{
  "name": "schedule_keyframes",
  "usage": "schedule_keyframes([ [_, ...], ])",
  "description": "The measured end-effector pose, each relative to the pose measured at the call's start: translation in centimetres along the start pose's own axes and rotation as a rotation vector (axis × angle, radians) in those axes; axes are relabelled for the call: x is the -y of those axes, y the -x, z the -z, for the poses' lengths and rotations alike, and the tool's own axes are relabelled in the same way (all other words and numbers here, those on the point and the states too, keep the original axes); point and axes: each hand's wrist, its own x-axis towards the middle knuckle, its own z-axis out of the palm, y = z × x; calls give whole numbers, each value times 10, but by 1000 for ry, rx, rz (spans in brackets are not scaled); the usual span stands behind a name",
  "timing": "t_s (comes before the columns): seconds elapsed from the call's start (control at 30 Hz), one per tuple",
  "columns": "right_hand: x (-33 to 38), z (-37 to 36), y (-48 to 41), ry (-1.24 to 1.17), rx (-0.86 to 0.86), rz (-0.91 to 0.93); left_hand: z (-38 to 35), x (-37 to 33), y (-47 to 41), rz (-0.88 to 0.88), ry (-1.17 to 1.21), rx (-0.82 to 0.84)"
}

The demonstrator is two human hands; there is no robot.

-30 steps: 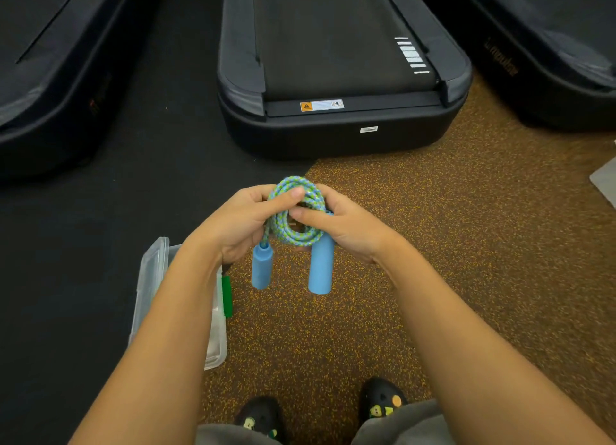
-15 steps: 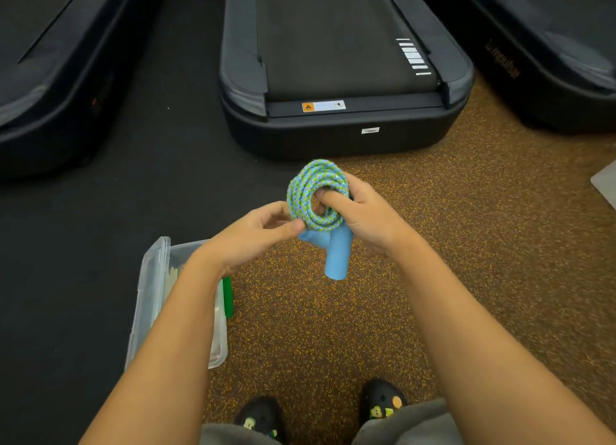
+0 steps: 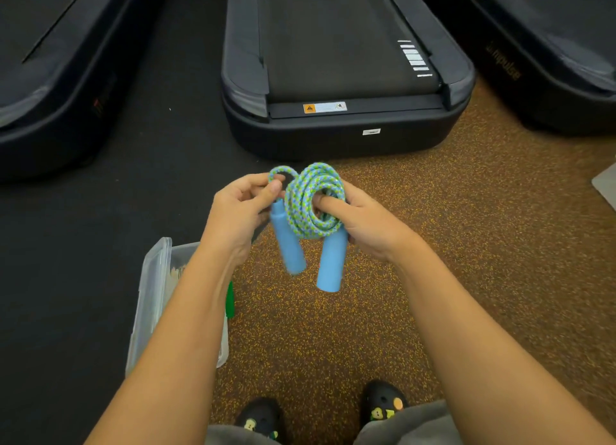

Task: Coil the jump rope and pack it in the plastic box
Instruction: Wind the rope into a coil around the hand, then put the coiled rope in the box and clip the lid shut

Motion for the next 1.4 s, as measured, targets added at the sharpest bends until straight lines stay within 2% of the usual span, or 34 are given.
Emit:
schedule_keyframes([
  [0.1, -2, -5, -1, -42, 41, -20, -7, 2, 0, -3, 45, 4],
  [0.23, -6, -9, -2, 88, 64, -14, -15, 2, 2, 13, 57, 0],
  [0.37, -8, -11, -4, 104, 19, -38, -16, 1, 2, 40, 42, -42],
  [0.63, -10, -10, -7, 16, -106, -103, -20, -8, 9, 197, -47, 19],
  [0.83, -12, -11, -11, 25, -176, -99, -18, -10, 12, 80, -263, 197],
  [0.93, -12, -9, -14, -15, -236, -74, -17, -7, 16, 89, -279, 268],
  [1.03, -9, -6, -14, -16, -253, -53, -13, 5, 16, 79, -417, 320],
  [1.17, -6, -6, -13, -24, -267, -24, -12, 19, 19, 108, -460, 461],
  [1.4, -8, -16, -10, -19, -264, 19, -12, 23, 26, 143, -352, 415],
])
